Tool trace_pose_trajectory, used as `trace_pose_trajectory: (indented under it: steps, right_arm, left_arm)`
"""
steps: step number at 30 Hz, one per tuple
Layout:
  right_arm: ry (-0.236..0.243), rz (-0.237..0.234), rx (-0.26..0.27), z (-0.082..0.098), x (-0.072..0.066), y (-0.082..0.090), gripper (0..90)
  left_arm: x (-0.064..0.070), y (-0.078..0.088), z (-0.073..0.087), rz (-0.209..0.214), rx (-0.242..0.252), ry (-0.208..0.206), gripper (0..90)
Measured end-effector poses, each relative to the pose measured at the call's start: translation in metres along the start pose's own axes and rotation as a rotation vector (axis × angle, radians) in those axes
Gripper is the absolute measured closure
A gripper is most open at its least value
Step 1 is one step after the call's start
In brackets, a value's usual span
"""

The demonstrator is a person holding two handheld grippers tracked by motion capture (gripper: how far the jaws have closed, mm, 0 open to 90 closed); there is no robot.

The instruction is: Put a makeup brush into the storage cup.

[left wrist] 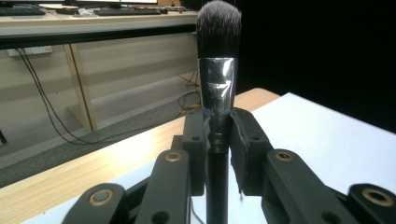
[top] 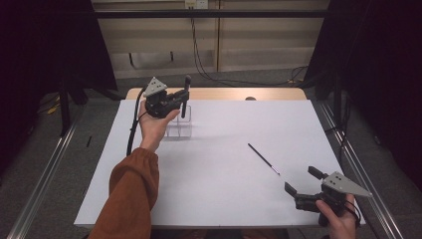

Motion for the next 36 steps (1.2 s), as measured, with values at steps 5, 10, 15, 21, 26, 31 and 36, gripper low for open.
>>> trace_pose_trajectory:
  steps: [5, 10, 15, 21, 26, 31, 36]
  right_arm:
    - [-0.001, -0.001, -0.001, 0.000, 0.000, 0.000, 0.1]
    - [-0.001, -0.002, -0.001, 0.000, 0.000, 0.000, 0.2]
    - [-0.002, -0.003, -0.002, 0.001, 0.000, 0.000, 0.2]
    - [0.000, -0.004, -0.002, 0.001, 0.000, 0.000, 0.2]
    - [-0.001, -0.004, -0.003, 0.001, 0.000, 0.000, 0.2]
    - [-0.002, -0.003, -0.003, 0.001, 0.000, 0.000, 0.2]
    - [-0.001, -0.004, -0.004, 0.001, 0.000, 0.000, 0.3]
  left_arm:
    - [-0.003, -0.005, 0.005, -0.009, -0.011, -0.024, 77.2]
    - [-0.003, -0.011, 0.011, -0.008, -0.026, -0.030, 77.2]
    - [-0.007, -0.014, 0.015, -0.015, -0.037, -0.025, 77.2]
    - [-0.010, -0.016, 0.021, -0.019, -0.049, -0.014, 77.2]
    - [-0.011, -0.017, 0.026, -0.017, -0.066, 0.001, 77.2]
    - [-0.014, -0.016, 0.031, -0.019, -0.077, 0.007, 77.1]
    - [-0.018, -0.016, 0.037, -0.026, -0.082, 0.018, 77.2]
Point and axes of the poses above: each handheld gripper's, and its own axes: y roughly backward along the jaws, z roughly out of its underside, x roughly to its right, the point moved 10 cm from there along -y, roughly forward along the jaws, and after that the axes turned 7 degrees about y, right-handed, at the moved point
